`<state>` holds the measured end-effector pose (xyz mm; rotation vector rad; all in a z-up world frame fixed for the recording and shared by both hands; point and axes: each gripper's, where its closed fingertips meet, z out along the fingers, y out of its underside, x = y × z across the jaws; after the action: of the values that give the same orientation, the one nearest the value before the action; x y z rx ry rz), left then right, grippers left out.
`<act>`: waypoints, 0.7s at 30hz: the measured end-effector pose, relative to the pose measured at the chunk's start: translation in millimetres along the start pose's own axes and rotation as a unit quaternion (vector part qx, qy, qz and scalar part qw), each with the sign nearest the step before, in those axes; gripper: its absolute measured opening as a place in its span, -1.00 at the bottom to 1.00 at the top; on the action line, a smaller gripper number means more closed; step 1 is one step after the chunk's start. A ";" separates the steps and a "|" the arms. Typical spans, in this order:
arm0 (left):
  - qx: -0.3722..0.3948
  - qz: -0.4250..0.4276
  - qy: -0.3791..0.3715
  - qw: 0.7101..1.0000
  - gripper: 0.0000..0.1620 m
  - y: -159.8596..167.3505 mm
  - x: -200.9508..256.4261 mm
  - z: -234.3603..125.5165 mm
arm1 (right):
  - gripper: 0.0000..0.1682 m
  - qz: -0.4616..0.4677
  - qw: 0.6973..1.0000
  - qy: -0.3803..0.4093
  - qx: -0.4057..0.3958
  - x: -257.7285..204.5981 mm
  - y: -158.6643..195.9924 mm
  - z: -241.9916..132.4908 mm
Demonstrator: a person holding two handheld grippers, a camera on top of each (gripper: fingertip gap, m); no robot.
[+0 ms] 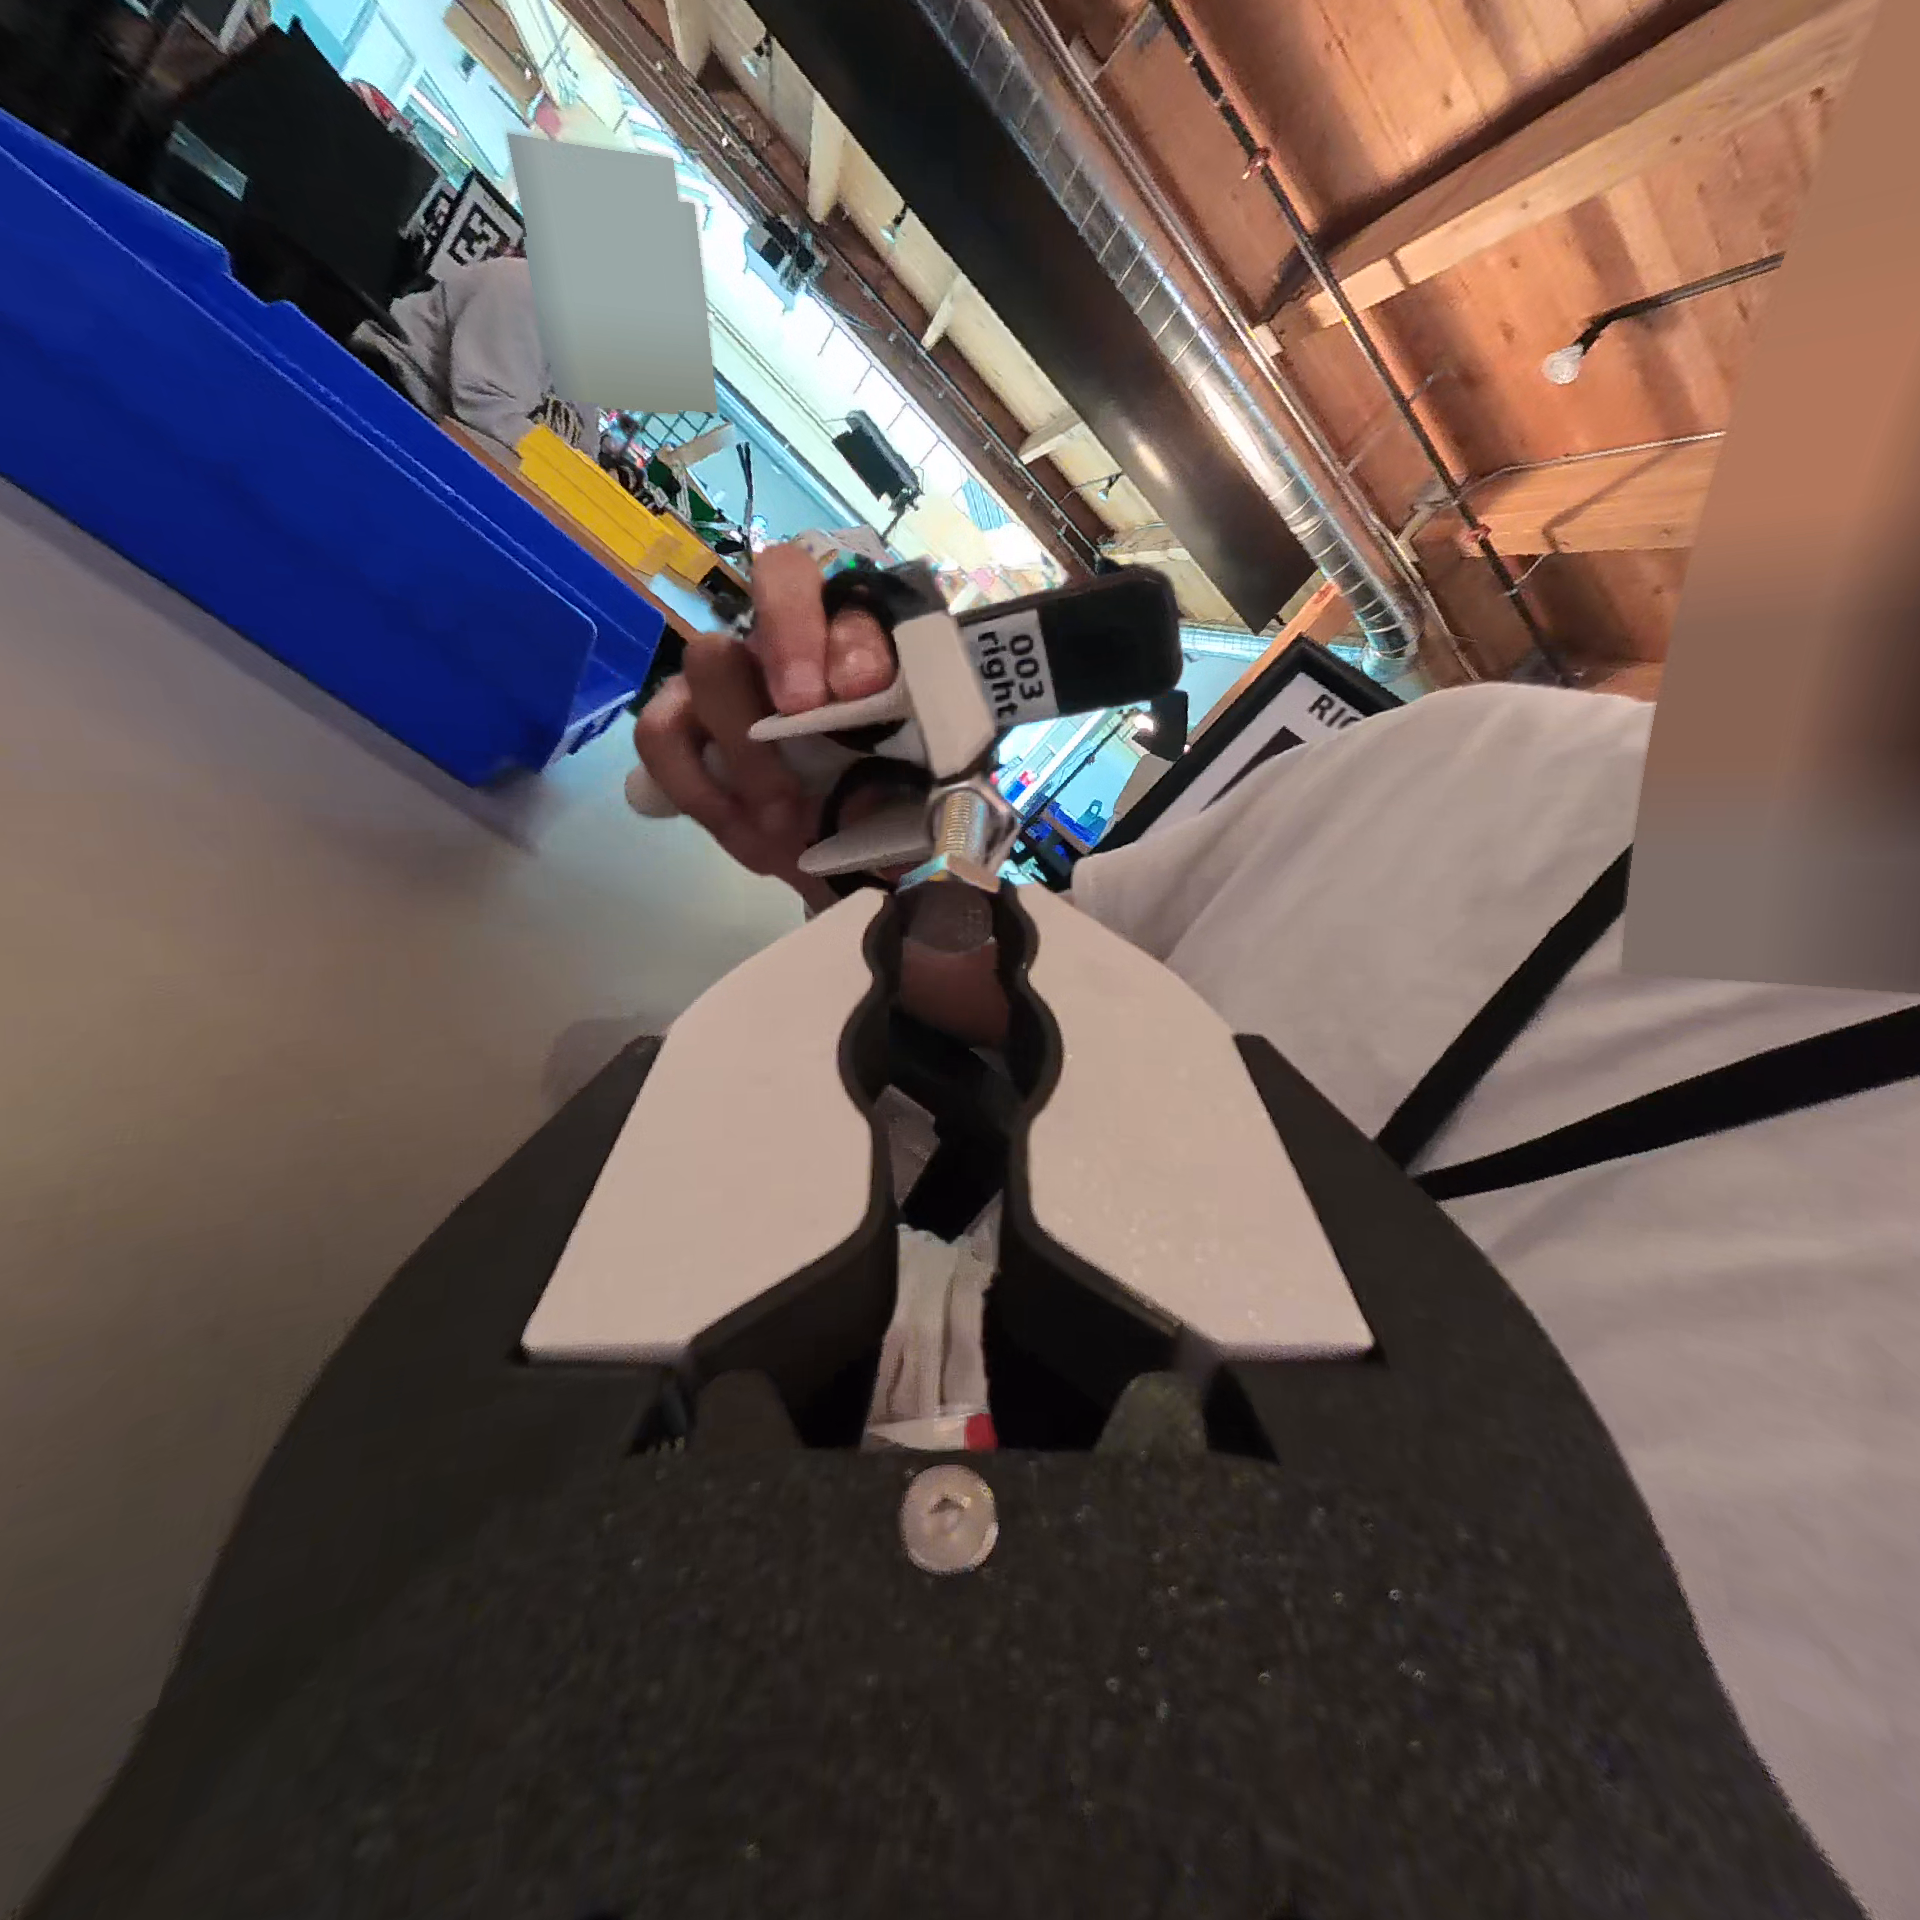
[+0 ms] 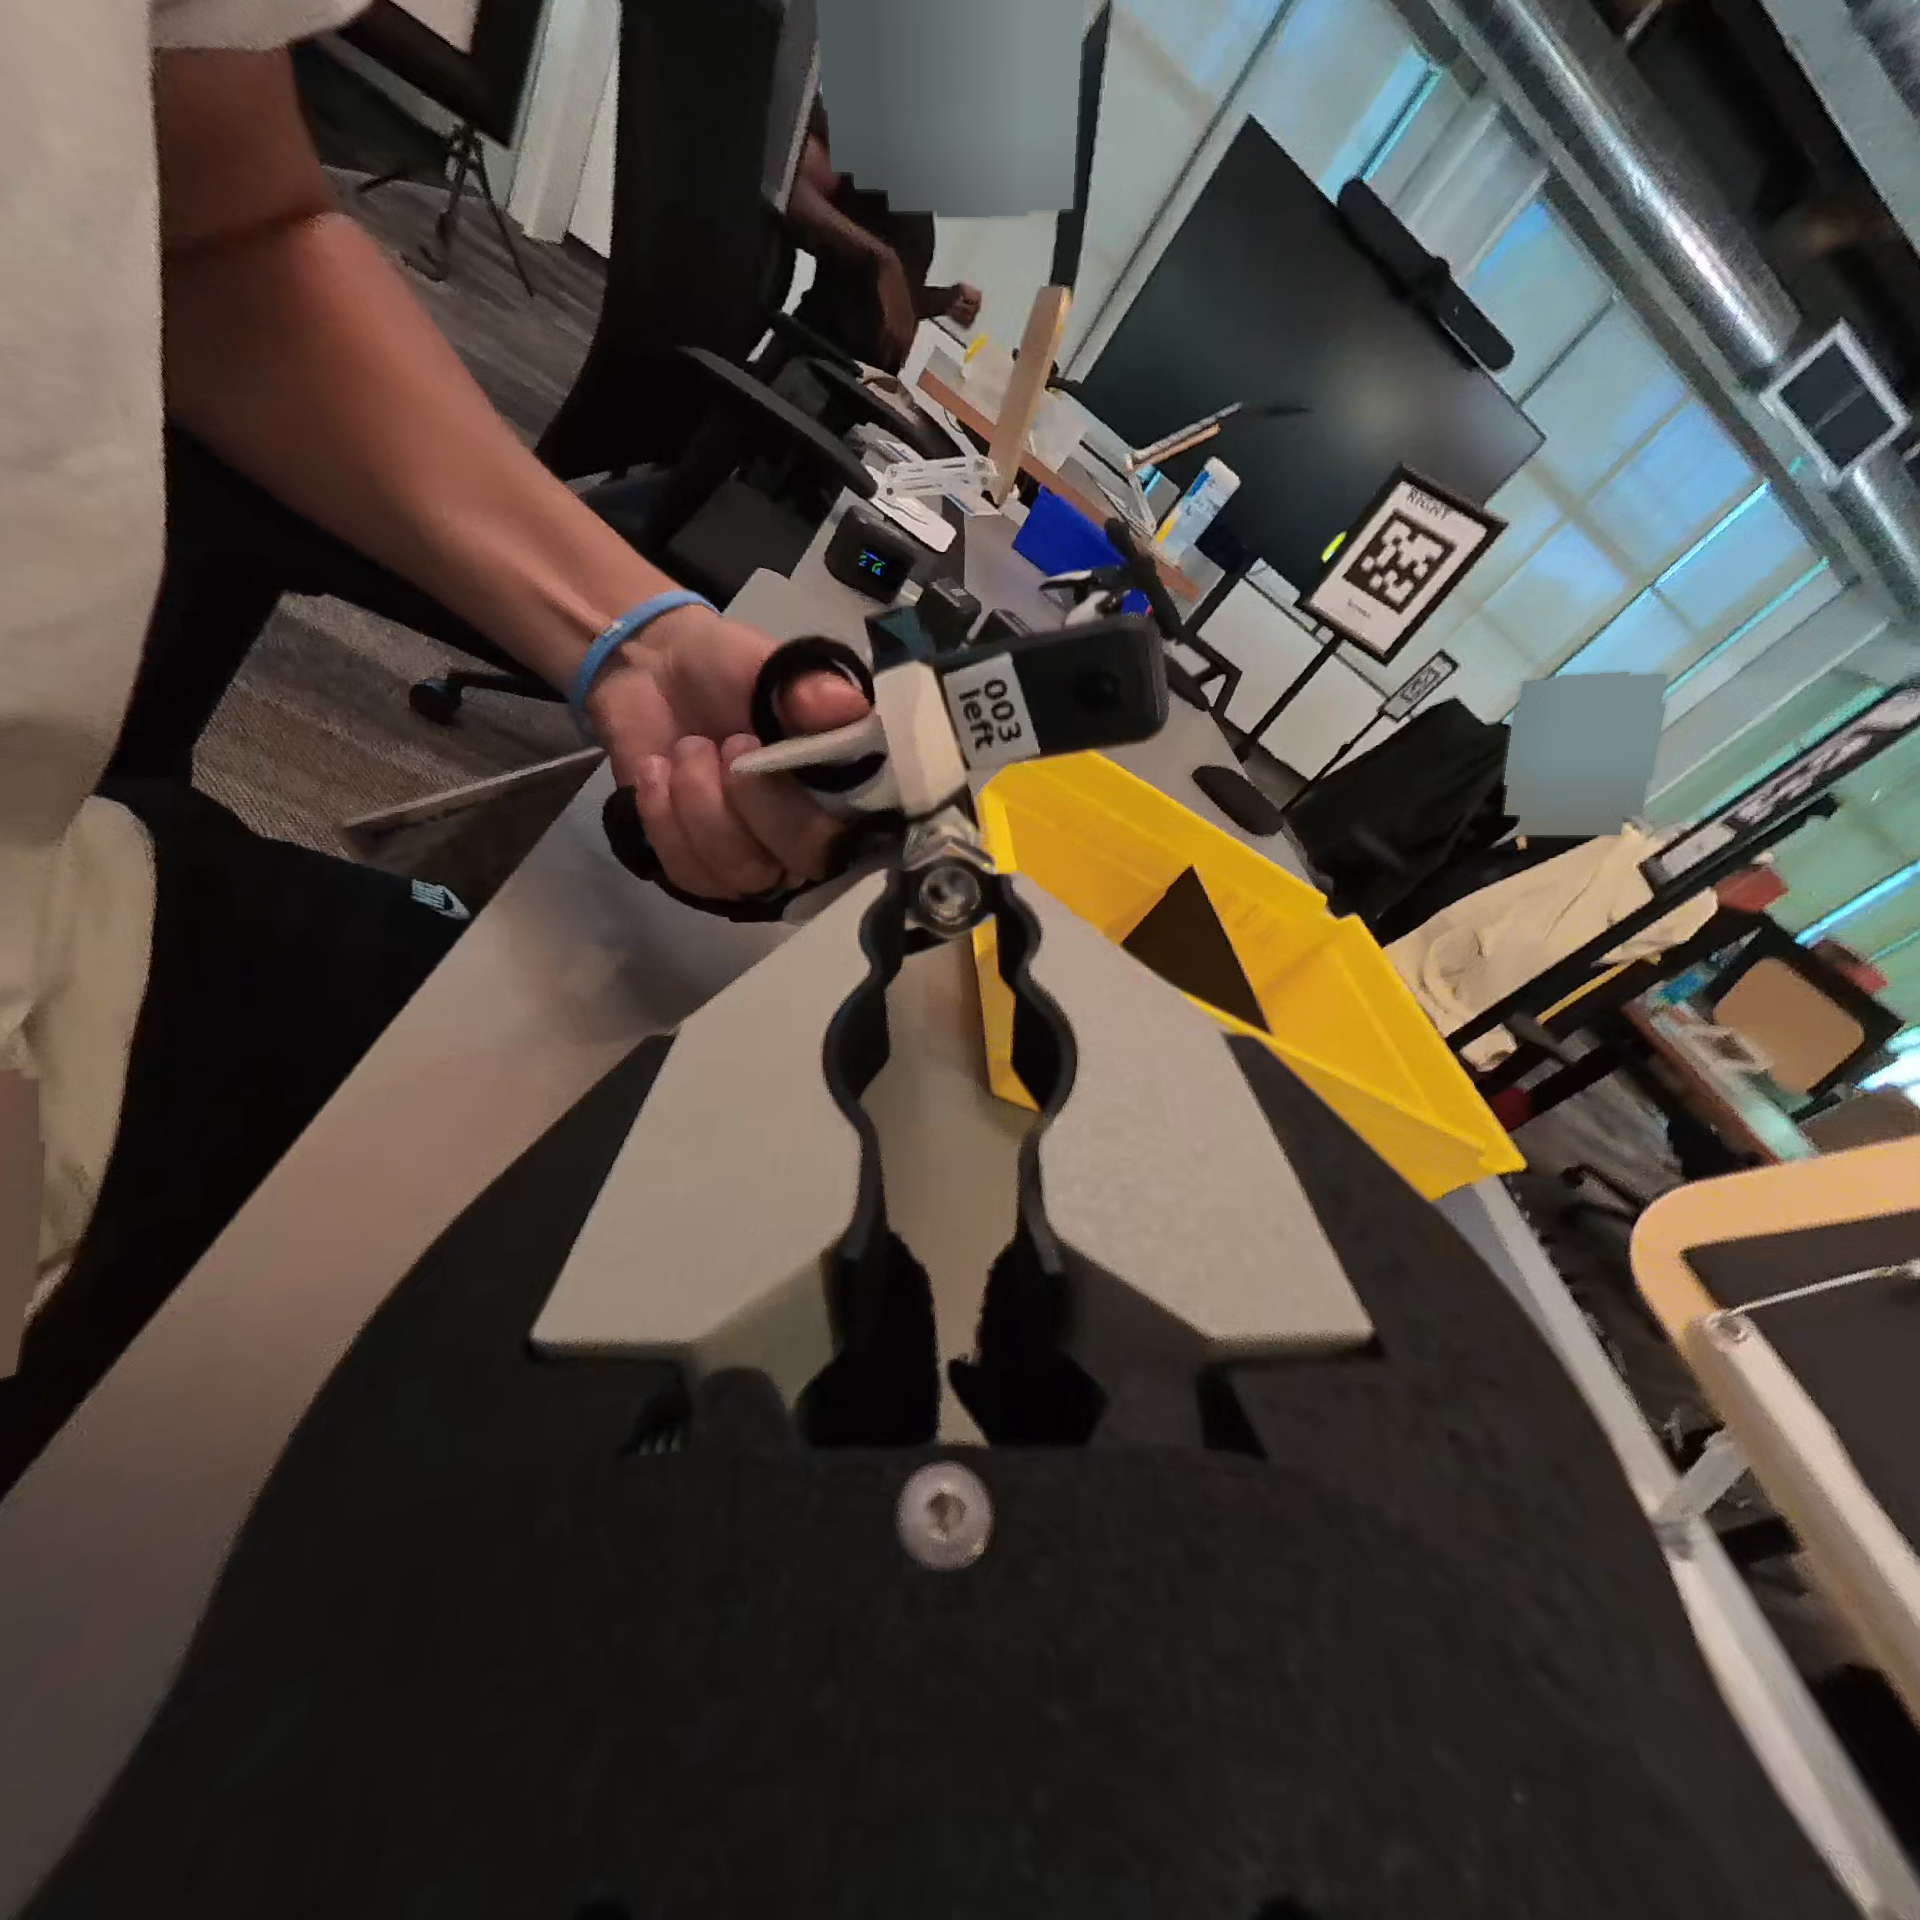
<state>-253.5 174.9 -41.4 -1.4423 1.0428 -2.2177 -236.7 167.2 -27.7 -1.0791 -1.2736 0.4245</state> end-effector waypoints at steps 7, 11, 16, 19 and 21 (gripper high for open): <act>-0.022 -0.019 0.026 0.999 -0.79 9.3 3.0 6.0 | -0.80 -0.108 0.992 -0.056 -0.018 -9.3 -1.9 -4.6; -0.027 -0.030 0.024 0.999 -0.79 12.5 0.2 5.8 | -0.80 -0.186 0.980 -0.067 -0.031 -12.7 3.2 -4.3; -0.044 -0.061 0.022 0.997 -0.79 20.7 -5.9 5.3 | -0.80 -0.315 0.943 -0.097 -0.045 -21.9 11.7 -6.1; -0.049 -0.075 0.030 0.996 -0.79 23.5 -6.6 6.6 | -0.80 -0.415 0.903 -0.105 -0.044 -25.8 12.6 -7.8; -0.053 -0.079 0.034 0.995 -0.79 25.1 -6.3 7.3 | -0.80 -0.484 0.868 -0.103 -0.039 -27.3 12.2 -8.5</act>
<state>-247.6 158.2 -61.7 -1.5543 1.1202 -2.3688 -233.7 148.4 -52.3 -0.3435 -1.8505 -0.2949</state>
